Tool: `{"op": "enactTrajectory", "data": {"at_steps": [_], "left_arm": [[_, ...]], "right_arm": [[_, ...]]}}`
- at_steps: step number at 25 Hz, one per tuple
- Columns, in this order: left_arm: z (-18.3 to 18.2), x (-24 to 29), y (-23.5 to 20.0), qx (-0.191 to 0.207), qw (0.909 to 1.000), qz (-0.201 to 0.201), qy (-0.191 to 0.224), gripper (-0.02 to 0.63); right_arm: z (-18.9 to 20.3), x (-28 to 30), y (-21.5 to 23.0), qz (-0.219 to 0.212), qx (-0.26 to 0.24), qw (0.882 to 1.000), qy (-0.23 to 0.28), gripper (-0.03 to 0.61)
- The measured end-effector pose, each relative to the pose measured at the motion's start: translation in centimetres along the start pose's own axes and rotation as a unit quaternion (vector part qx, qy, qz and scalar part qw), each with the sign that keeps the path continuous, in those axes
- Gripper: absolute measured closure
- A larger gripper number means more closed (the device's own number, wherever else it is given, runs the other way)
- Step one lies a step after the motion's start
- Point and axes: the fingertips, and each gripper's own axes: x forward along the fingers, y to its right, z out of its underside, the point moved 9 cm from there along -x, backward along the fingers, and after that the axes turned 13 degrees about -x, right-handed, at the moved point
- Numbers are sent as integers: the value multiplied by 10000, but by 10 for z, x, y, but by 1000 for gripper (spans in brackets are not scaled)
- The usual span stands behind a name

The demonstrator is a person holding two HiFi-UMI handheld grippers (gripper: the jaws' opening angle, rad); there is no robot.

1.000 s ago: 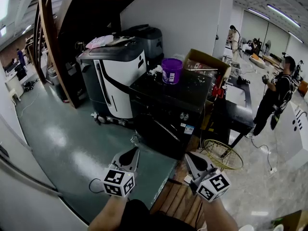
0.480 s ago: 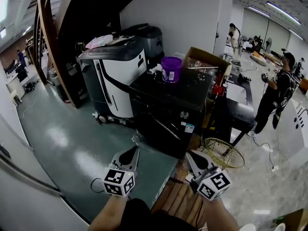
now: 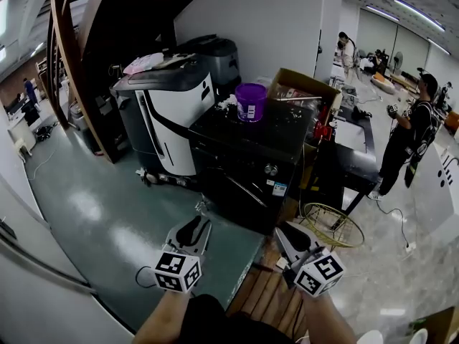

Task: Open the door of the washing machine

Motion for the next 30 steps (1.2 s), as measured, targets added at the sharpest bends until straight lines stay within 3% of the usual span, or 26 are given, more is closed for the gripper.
{"op": "enactTrajectory", "data": {"at_steps": [14, 21, 30], "left_arm": [[9, 10, 1, -95, 9994, 242, -242, 338], [9, 7, 0, -46, 9992, 314, -254, 278], [20, 1, -21, -246, 9989, 164, -374, 272]], "right_arm": [[7, 2, -3, -299, 130, 9994, -86, 318], [10, 7, -9, -407, 248, 9987, -176, 153], [30, 26, -17, -661, 552, 9952, -456, 137]]}}
